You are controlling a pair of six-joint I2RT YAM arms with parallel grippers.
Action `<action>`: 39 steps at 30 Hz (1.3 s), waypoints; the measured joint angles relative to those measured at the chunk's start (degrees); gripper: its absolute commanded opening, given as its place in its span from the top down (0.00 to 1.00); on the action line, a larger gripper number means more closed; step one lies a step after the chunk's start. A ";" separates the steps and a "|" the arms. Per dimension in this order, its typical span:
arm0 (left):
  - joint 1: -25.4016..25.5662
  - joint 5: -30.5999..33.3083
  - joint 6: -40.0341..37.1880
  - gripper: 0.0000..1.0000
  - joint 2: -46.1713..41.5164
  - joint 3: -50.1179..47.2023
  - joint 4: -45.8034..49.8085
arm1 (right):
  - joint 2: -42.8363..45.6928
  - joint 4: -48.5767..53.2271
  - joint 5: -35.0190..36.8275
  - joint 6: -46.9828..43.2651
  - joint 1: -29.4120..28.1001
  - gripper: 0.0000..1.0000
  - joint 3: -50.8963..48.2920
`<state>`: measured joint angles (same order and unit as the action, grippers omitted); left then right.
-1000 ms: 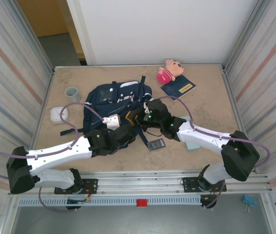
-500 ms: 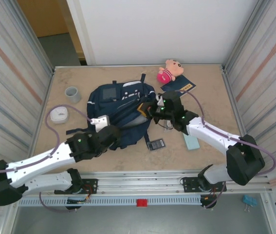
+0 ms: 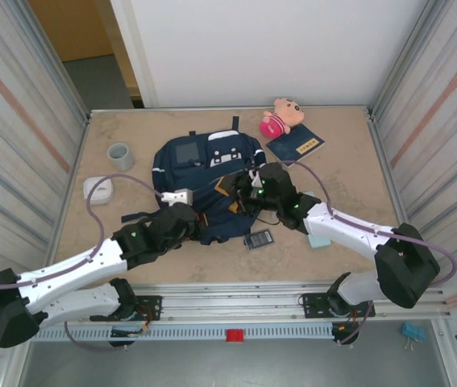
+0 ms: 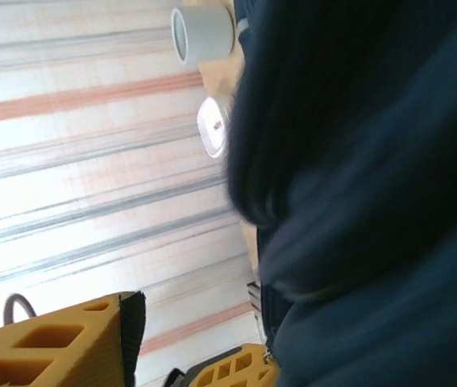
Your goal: Pack books, pencil case, and school supplies into a backpack
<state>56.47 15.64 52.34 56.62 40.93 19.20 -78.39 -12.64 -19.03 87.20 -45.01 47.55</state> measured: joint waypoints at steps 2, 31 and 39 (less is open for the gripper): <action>0.00 -0.26 -0.17 1.00 0.04 0.20 -0.48 | -0.04 -0.20 0.74 -0.02 -0.13 0.72 0.02; -6.64 -11.61 -7.74 1.00 -4.17 -5.09 -5.88 | -1.60 2.80 -0.44 -2.23 0.66 0.82 1.44; -10.64 -11.74 -11.26 1.00 -8.70 -4.70 -2.56 | -2.19 4.57 -5.88 -5.81 4.24 0.99 3.17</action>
<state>45.82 3.90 41.08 47.92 36.23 16.64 -80.58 -8.08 -24.91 81.38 -40.77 50.72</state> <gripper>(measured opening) 0.051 0.080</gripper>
